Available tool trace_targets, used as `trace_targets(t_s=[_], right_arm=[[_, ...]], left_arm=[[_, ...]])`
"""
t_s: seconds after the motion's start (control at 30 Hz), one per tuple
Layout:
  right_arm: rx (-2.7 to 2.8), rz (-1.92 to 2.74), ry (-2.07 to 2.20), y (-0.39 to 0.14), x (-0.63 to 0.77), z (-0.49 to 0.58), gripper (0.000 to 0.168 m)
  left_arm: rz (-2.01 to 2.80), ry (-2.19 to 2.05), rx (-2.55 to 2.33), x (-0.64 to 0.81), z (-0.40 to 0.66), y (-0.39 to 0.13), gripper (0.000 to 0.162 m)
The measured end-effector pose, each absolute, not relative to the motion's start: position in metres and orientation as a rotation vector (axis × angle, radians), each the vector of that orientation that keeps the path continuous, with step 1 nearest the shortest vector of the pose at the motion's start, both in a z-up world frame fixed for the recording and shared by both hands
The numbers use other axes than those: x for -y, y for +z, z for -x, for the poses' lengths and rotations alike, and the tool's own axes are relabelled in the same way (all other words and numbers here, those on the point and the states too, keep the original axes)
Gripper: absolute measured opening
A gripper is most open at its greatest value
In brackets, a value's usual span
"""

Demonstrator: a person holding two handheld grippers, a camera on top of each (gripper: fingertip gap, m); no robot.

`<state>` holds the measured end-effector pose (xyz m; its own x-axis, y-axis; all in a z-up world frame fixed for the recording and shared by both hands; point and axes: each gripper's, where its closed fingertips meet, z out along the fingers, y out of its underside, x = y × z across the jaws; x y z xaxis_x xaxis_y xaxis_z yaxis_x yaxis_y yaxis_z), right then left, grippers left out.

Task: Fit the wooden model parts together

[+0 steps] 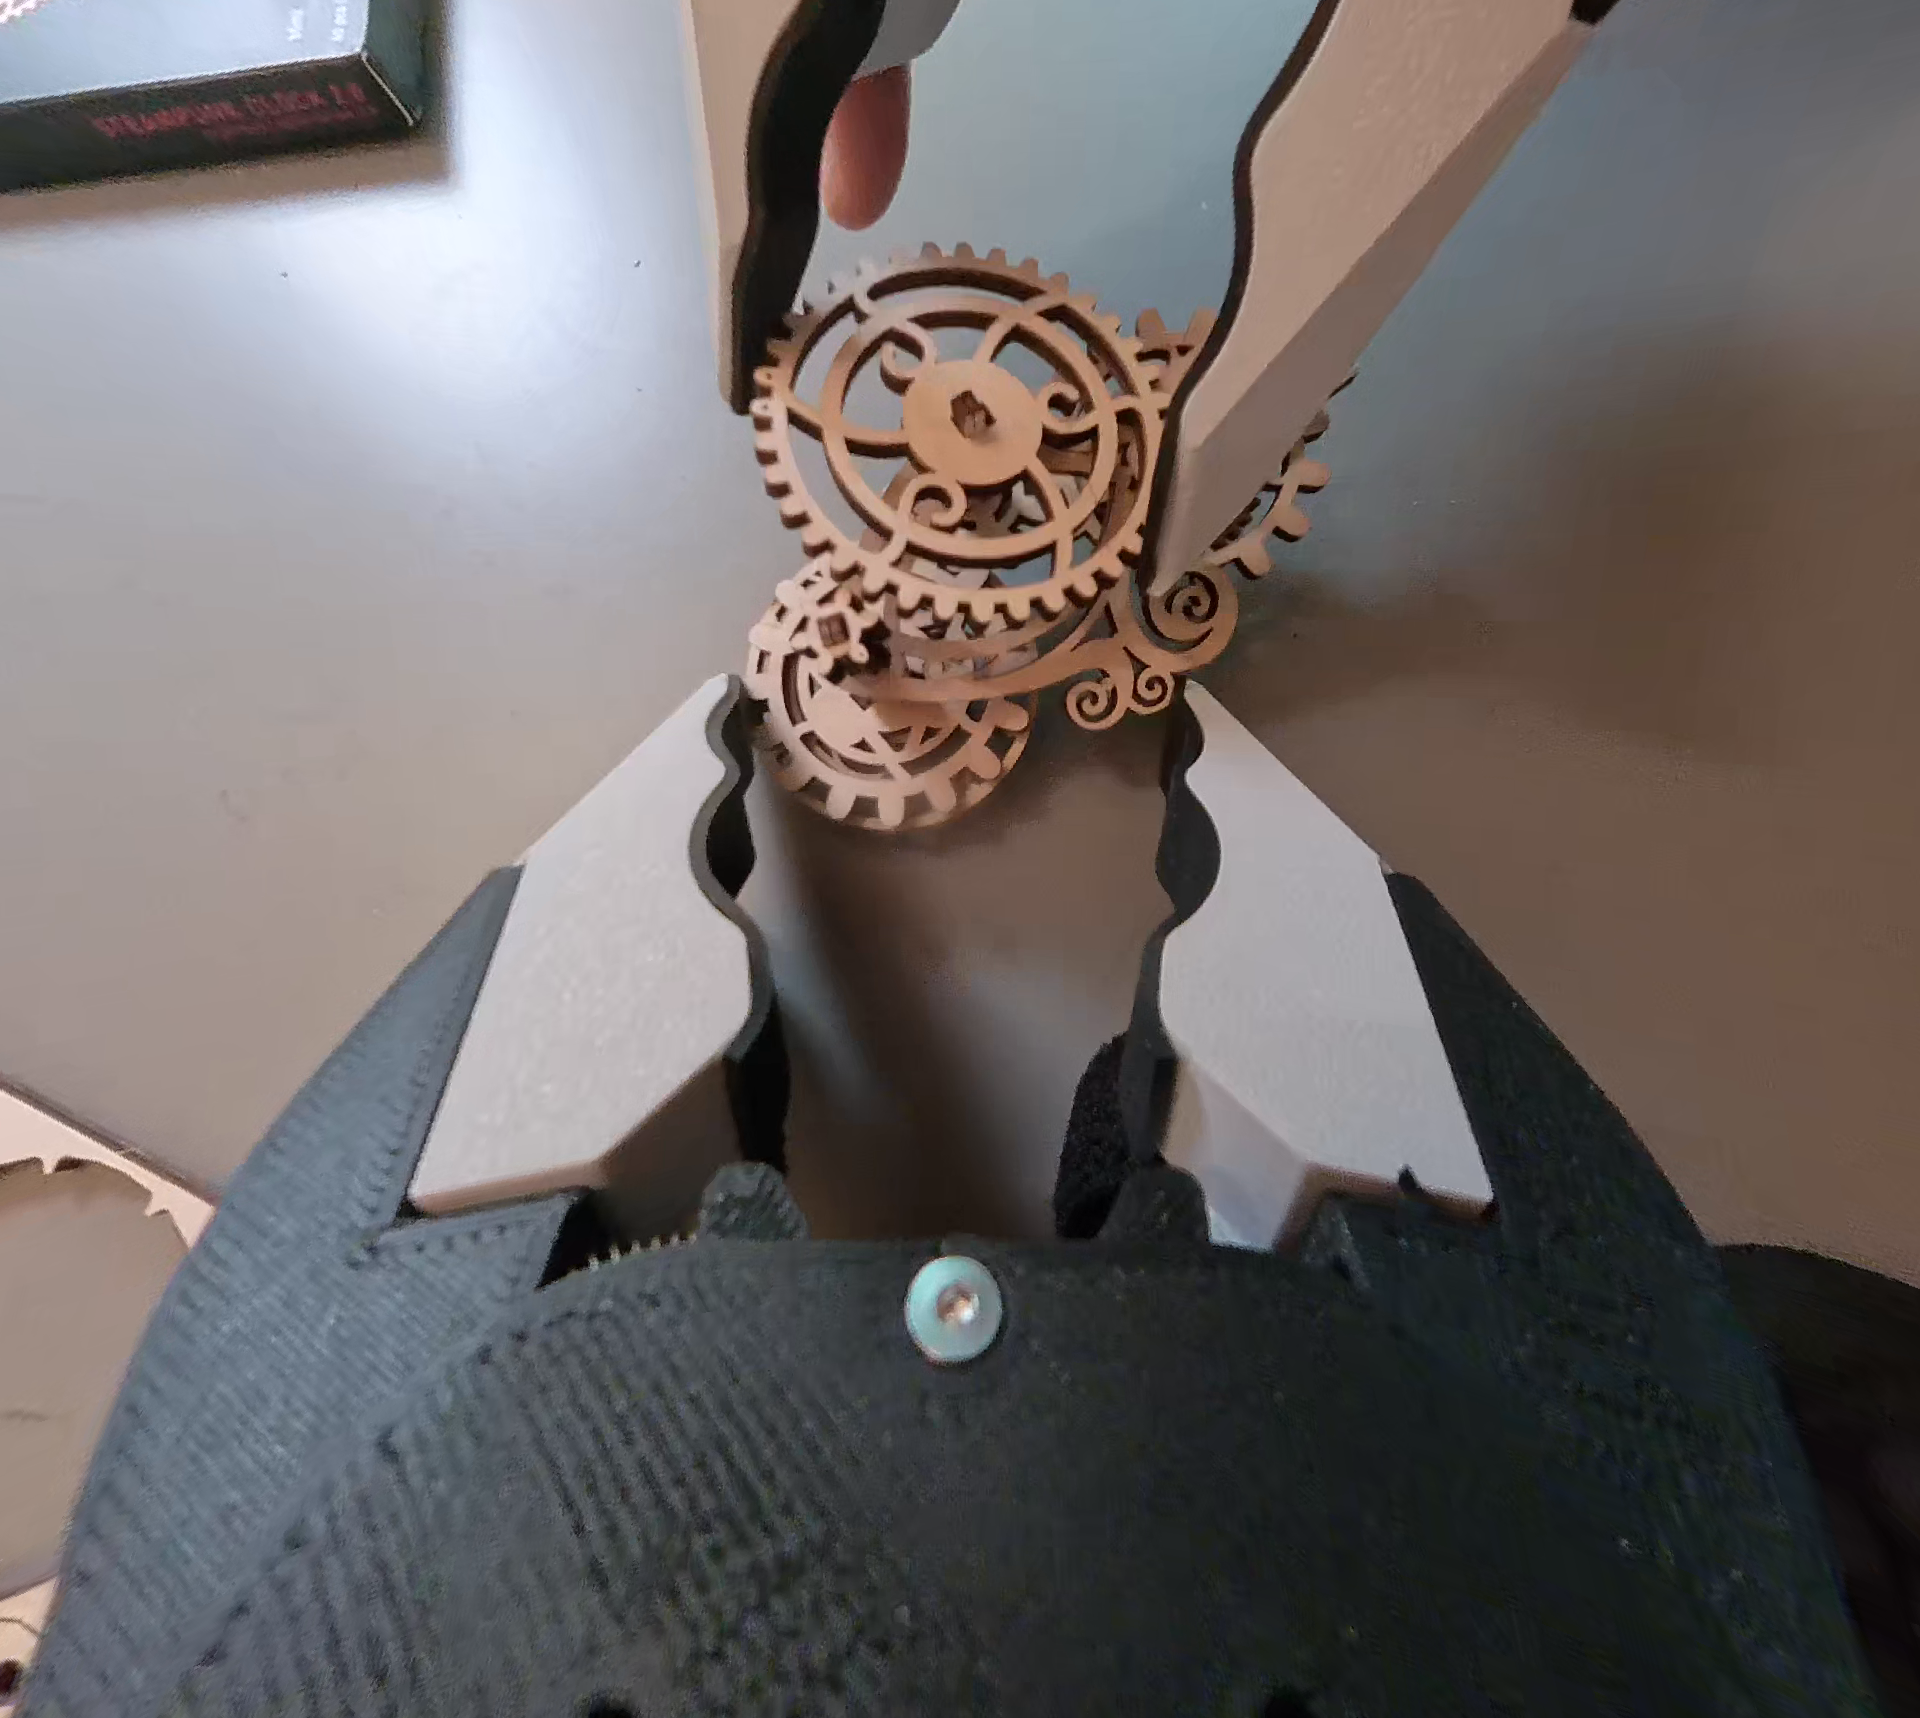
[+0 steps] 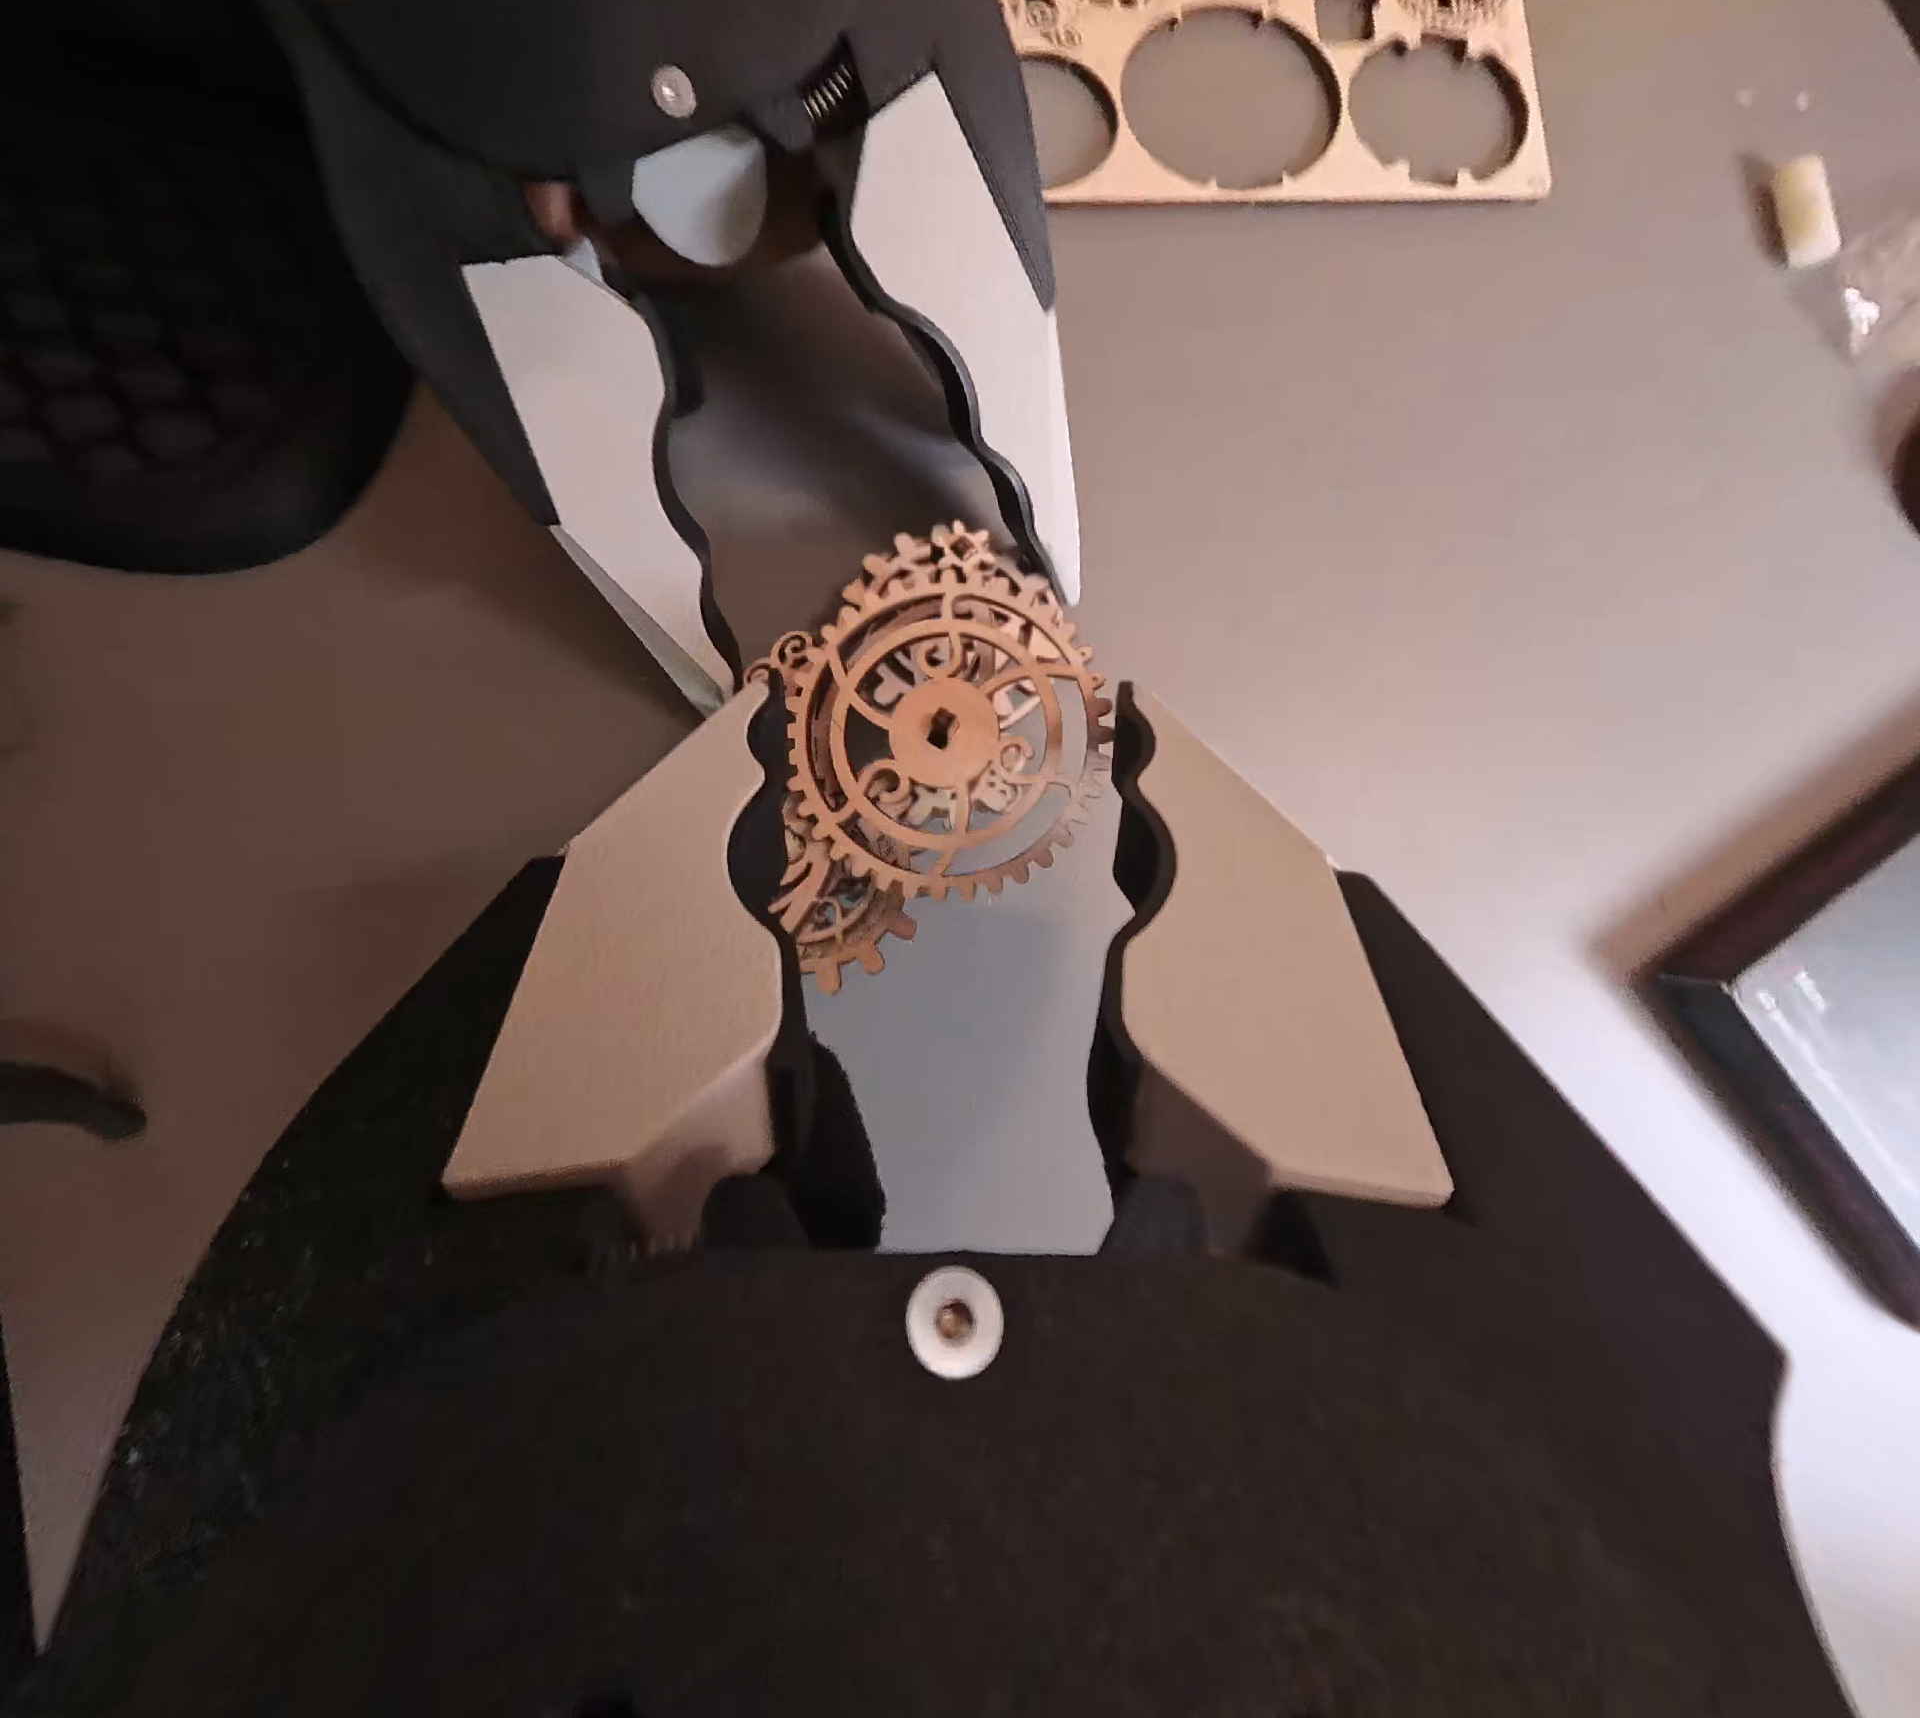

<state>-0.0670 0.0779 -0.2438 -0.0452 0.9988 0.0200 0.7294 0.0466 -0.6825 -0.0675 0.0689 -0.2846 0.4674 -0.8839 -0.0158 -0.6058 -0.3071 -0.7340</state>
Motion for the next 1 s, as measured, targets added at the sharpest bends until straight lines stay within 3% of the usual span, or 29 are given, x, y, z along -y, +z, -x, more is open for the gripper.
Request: trace_targets(t_s=[0.03, 0.1, 0.17, 0.37, 0.4, 0.47, 0.57, 0.73, 0.8, 0.9, 1.0], right_arm=[[1.824, 1.725, 0.736, -0.242, -0.077, 0.067, 0.06], [1.737, 1.745, 0.829, -0.233, -0.085, 0.067, 0.036], [1.691, 1.776, 0.933, -0.223, -0.089, 0.063, 0.03], [1.788, 1.852, 0.678, -0.238, -0.083, 0.054, 0.075], [1.787, 1.876, 0.617, -0.243, -0.084, 0.053, 0.076], [1.777, 1.926, 0.542, -0.254, -0.088, 0.052, 0.077], [1.774, 1.972, 0.587, -0.262, -0.09, 0.054, 0.062], [1.912, 1.857, 0.684, -0.258, -0.084, 0.054, 0.062], [1.982, 1.777, 0.698, -0.256, -0.082, 0.055, 0.062], [2.107, 1.613, 0.698, -0.251, -0.077, 0.055, 0.062], [2.19, 1.489, 0.683, -0.25, -0.075, 0.054, 0.062]], left_arm=[[2.029, -0.516, -1.237, -0.069, 0.068, -0.284, 0.078], [2.028, -0.514, -1.246, -0.067, 0.067, -0.284, 0.079], [2.034, -0.509, -1.239, -0.067, 0.068, -0.284, 0.079], [2.068, -0.49, -1.174, -0.073, 0.07, -0.284, 0.079], [2.073, -0.485, -1.157, -0.074, 0.069, -0.284, 0.079], [2.079, -0.47, -1.125, -0.077, 0.067, -0.284, 0.079], [2.078, -0.458, -1.109, -0.078, 0.067, -0.284, 0.079], [1.974, -0.687, -1.08, -0.073, 0.065, -0.263, 0.086], [1.926, -0.815, -1.078, -0.07, 0.063, -0.253, 0.078], [1.9, -0.864, -1.173, -0.065, 0.057, -0.257, 0.054], [1.914, -0.854, -1.221, -0.065, 0.05, -0.264, 0.052]])
